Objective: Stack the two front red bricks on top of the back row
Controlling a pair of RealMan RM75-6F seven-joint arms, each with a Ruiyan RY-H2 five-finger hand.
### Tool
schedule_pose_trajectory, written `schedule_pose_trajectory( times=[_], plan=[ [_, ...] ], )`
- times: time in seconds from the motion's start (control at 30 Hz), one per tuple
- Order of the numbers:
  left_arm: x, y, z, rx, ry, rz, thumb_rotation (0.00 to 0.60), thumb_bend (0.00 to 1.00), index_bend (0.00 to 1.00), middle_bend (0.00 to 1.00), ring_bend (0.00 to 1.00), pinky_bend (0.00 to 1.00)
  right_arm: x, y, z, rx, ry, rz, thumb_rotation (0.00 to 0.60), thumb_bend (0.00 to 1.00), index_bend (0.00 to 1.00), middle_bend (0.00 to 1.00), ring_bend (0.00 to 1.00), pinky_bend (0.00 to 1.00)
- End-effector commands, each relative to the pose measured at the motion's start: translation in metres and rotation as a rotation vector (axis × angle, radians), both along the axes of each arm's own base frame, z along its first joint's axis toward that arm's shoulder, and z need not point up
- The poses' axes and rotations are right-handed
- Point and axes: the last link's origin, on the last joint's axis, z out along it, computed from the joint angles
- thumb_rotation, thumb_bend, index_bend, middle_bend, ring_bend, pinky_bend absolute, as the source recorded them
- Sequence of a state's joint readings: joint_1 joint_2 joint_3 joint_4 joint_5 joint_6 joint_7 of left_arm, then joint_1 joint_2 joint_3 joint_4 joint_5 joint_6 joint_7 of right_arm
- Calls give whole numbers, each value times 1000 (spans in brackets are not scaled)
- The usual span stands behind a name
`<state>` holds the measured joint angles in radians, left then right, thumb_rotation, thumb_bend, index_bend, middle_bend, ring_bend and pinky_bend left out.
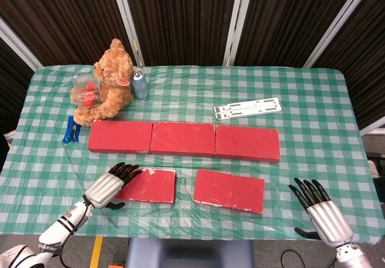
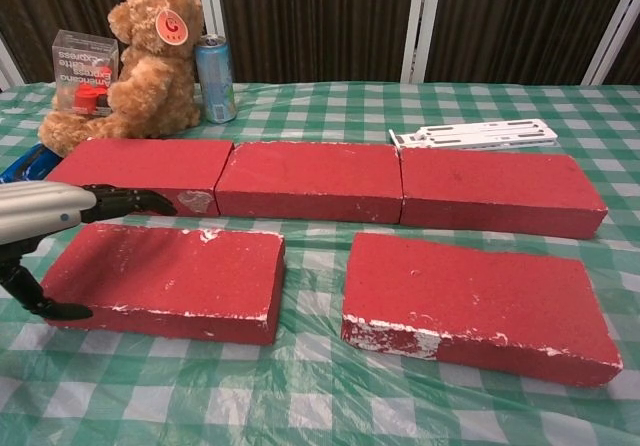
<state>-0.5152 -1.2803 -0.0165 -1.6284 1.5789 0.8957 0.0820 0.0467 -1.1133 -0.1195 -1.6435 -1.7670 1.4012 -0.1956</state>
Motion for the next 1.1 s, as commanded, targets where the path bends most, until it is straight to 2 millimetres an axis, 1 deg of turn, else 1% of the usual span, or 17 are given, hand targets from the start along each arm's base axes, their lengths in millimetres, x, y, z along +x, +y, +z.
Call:
schedule_pose_trajectory(
  times=[0.03, 0.23, 0.43, 0.8, 0.97, 1.1],
  plan=[
    [2, 5, -3, -5, 22, 1, 600, 237, 0, 0, 0, 0, 0, -2, 0, -3, 1, -6, 548, 85, 0, 0, 0, 0],
    [2, 11, -8, -27, 40, 27, 600, 239, 0, 0, 0, 0, -1, -3, 3, -26, 2, -13, 548, 86, 0, 0, 0, 0],
    [2, 12, -13, -61, 84, 45, 600, 237, 0, 0, 0, 0, -1, -2, 5, -36, -1, -15, 549, 86, 0, 0, 0, 0],
    [2, 19, -15, -48, 85, 58, 600, 229, 0, 0, 0, 0, -2, -1, 4, -28, 6, -18, 550, 86, 0, 0, 0, 0],
    [-1, 22, -16, -59, 94, 66, 600, 224, 0, 0, 0, 1, -1, -1, 2, -23, 11, -19, 549, 86, 0, 0, 0, 0],
    [-2, 24, -17, -65, 101, 74, 600, 222, 0, 8, 0, 25, -1, -2, 1, -19, 15, -22, 549, 86, 0, 0, 0, 0]
  ],
)
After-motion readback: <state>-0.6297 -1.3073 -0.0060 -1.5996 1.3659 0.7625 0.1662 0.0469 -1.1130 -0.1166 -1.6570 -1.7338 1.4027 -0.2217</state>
